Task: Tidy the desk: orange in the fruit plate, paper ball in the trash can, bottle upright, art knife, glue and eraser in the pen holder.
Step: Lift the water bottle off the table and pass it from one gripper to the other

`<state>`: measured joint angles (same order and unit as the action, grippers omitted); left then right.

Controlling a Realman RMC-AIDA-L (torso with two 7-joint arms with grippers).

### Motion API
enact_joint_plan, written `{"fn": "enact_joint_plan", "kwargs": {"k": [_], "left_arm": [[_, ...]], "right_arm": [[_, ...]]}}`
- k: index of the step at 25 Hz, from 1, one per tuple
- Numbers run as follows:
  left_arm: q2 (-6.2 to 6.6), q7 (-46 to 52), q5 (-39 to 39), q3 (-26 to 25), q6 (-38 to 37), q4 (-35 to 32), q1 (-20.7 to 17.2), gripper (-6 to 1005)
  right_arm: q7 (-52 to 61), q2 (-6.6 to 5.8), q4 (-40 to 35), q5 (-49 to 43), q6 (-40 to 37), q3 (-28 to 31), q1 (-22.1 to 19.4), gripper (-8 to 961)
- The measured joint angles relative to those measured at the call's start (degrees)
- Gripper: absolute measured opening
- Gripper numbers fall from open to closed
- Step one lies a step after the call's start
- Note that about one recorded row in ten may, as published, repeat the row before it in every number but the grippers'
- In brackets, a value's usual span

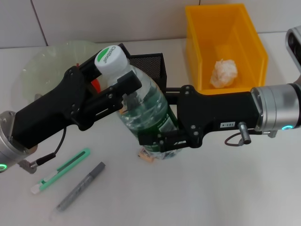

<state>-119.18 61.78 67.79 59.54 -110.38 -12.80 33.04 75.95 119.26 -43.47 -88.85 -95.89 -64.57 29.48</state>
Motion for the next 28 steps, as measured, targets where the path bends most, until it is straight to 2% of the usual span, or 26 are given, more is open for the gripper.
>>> {"fn": "enact_joint_plan", "kwargs": {"k": [14, 26, 28], "left_arm": [[0.00, 0.2, 0.0, 0.4, 0.0, 0.1, 0.0, 751], [0.00, 1.1, 0.3, 1.6, 0.6, -0.5, 0.3, 594], [0.00, 1.0, 0.3, 1.6, 0.6, -0.6, 0.3, 520]], "right_arm": [[0.4, 0.18, 0.6, 0.4, 0.8, -3.1, 0.7, 763], [0.4, 0.18, 0.6, 0.6, 0.0, -3.4, 0.7, 770], [0.4, 0.18, 0.6, 0.6, 0.0, -3.4, 0.7, 771]]}}
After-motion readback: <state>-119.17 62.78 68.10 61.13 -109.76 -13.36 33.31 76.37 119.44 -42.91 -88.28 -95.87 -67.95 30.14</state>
